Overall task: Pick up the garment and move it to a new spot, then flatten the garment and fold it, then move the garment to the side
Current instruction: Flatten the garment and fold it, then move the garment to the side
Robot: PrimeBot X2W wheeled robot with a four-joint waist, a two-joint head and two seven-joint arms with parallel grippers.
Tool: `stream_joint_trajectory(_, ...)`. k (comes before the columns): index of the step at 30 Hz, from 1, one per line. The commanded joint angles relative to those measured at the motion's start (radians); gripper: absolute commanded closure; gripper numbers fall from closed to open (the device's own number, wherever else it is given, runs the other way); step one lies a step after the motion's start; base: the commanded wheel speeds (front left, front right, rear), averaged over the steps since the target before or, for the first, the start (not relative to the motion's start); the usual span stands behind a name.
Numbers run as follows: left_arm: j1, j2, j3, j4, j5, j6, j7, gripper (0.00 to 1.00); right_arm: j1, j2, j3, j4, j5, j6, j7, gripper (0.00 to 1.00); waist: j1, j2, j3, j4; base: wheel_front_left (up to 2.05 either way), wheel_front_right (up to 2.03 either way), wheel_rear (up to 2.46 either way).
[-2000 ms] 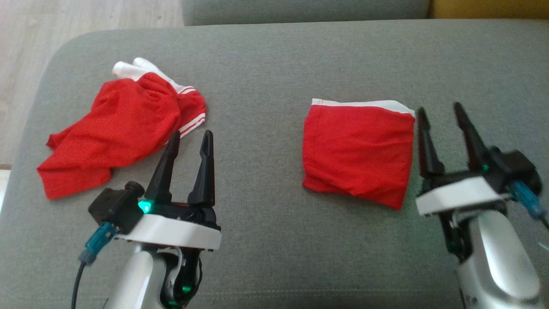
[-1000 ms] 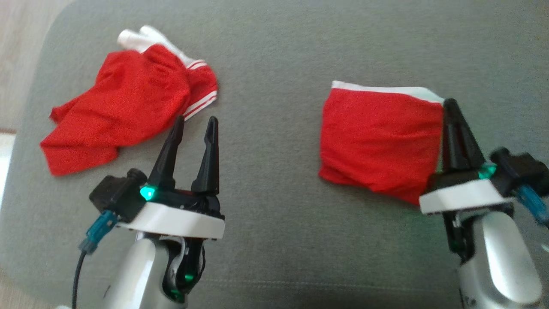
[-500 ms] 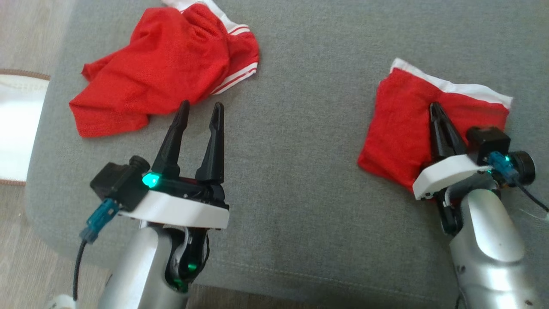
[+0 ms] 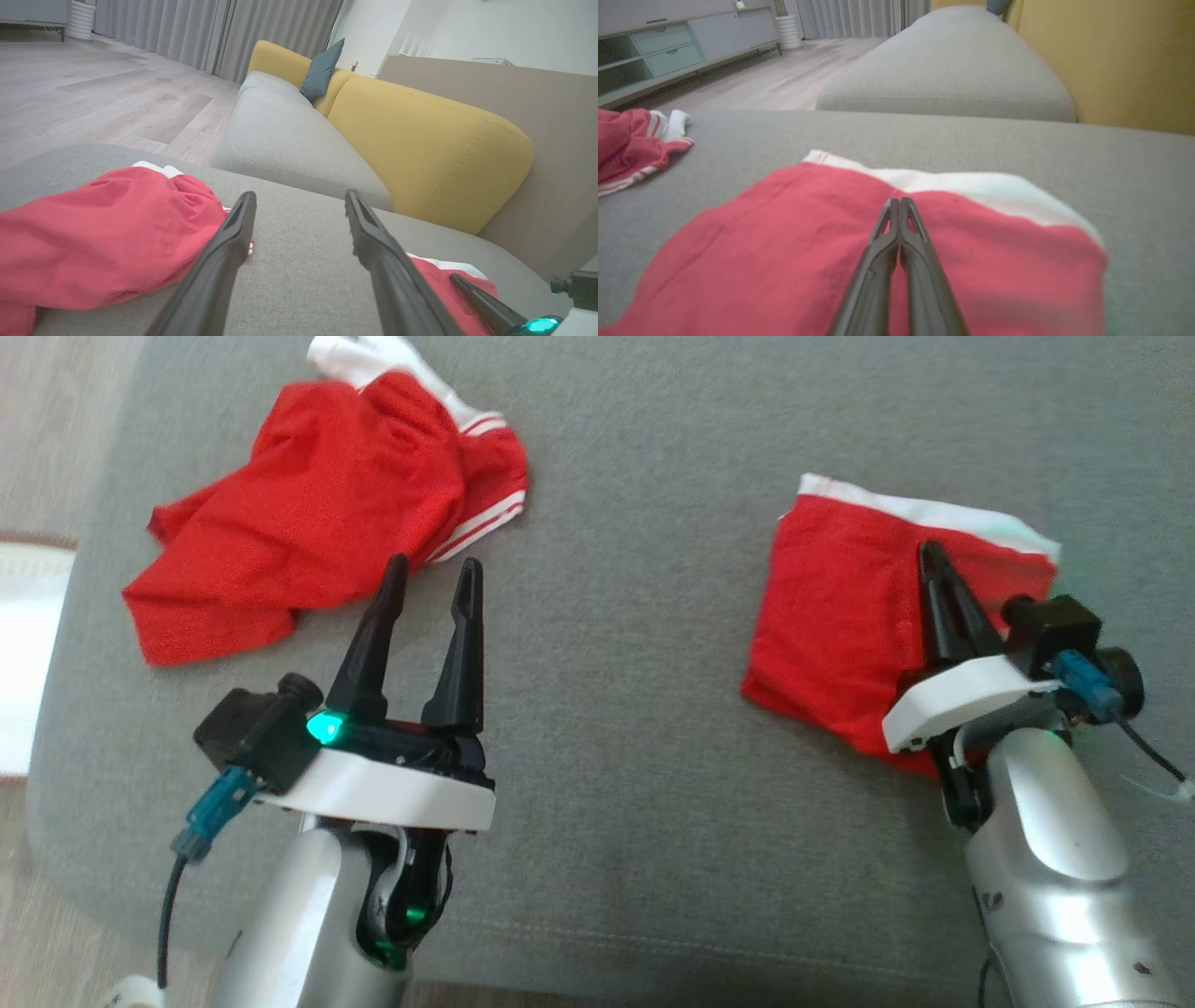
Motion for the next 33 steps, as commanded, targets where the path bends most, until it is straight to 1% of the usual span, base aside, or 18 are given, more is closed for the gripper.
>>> stream_joint_trajectory(1, -0.023, 0.006, 0.041, -0.031, 0.010, -0.006, -0.005, 0.00, 0.005, 0.000, 0.024, -0.045, 0.007, 0.003, -0.016, 1.00, -0.0001, 0.0000, -0.028, -0.023, 0.00, 0.00, 0.00)
stream_joint_trajectory(6, 0.004, 0.006, 0.050, -0.035, 0.004, -0.001, -0.005, 0.00, 0.061, 0.000, 0.012, -0.160, 0.035, 0.003, -0.020, 1.00, -0.0001, 0.0000, -0.090, -0.067, 0.00, 0.00, 0.00)
stream_joint_trajectory(12, 0.038, 0.006, 0.060, -0.037, 0.003, 0.007, -0.005, 0.00, 0.164, 0.000, 0.004, -0.317, 0.044, 0.003, -0.008, 1.00, -0.0001, 0.0000, -0.155, -0.122, 0.00, 0.00, 0.00)
stream_joint_trajectory(13, 0.043, 0.006, 0.061, -0.036, 0.005, 0.008, -0.005, 0.00, 0.182, 0.000, 0.001, -0.344, 0.040, 0.003, 0.001, 0.65, -0.0001, 0.0000, -0.163, -0.131, 0.00, 0.00, 0.00)
stream_joint_trajectory(14, 0.048, 0.006, 0.061, -0.036, 0.006, 0.010, -0.005, 0.00, 0.200, 0.000, -0.004, -0.373, 0.036, 0.003, 0.008, 0.02, -0.0001, 0.0000, -0.170, -0.139, 0.00, 0.00, 0.00)
stream_joint_trajectory(15, 0.053, 0.006, 0.062, -0.036, 0.008, 0.010, -0.005, 0.00, 0.218, 0.000, -0.009, -0.401, 0.036, 0.003, 0.016, 0.00, -0.0001, 0.0000, -0.176, -0.147, 0.00, 0.00, 0.00)
stream_joint_trajectory(19, 0.072, 0.006, 0.065, -0.026, 0.019, 0.009, -0.005, 0.00, 0.289, 0.000, -0.019, -0.499, 0.038, 0.003, 0.049, 0.00, -0.0001, 0.0000, -0.199, -0.173, 0.00, 0.00, 0.00)
stream_joint_trajectory(23, 0.086, 0.006, 0.064, -0.016, 0.030, 0.009, -0.005, 0.00, 0.355, 0.000, -0.034, -0.568, 0.042, 0.003, 0.063, 0.00, -0.0001, 0.0000, -0.212, -0.185, 0.00, 0.00, 0.00)
stream_joint_trajectory(29, 0.095, 0.006, 0.058, 0.011, 0.060, -0.005, -0.005, 0.00, 0.422, 0.000, -0.049, -0.586, 0.052, 0.003, 0.061, 0.00, -0.0001, 0.0000, -0.223, -0.194, 0.00, 0.00, 0.00)
stream_joint_trajectory(33, 0.098, 0.006, 0.064, 0.017, 0.060, -0.004, -0.005, 0.00, 0.427, 0.000, -0.056, -0.575, 0.059, 0.003, 0.053, 0.00, -0.0001, 0.0000, -0.225, -0.196, 0.00, 0.00, 0.00)
